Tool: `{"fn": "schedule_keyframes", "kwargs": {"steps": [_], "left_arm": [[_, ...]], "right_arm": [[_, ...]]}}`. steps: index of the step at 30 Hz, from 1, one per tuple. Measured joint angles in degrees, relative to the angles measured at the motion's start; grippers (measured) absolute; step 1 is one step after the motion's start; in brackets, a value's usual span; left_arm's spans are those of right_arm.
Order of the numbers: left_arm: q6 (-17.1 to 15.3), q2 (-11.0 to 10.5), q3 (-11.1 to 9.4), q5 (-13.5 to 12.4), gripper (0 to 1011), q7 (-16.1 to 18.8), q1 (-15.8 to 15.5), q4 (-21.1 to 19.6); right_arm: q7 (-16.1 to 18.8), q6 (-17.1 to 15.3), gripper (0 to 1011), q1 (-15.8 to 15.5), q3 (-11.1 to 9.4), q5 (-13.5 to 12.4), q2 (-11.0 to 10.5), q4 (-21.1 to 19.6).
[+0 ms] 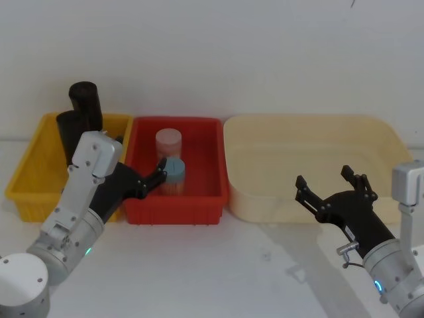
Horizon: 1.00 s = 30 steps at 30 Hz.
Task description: Pick up the garbage bag with the one hand and transfer it to the other hand.
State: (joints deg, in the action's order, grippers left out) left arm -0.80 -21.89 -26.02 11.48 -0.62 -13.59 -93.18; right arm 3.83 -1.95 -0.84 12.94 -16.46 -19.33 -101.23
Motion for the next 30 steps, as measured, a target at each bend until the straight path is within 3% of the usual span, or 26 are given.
{"fn": "schedule_keyframes", "kwargs": {"steps": [30], "left_arm": [[0.0, 0.0, 0.0, 0.0, 1001, 0.0, 0.0, 0.0]], "right_arm": [[0.0, 0.0, 1001, 0.0, 0.0, 0.0, 0.0, 0.0]]}}
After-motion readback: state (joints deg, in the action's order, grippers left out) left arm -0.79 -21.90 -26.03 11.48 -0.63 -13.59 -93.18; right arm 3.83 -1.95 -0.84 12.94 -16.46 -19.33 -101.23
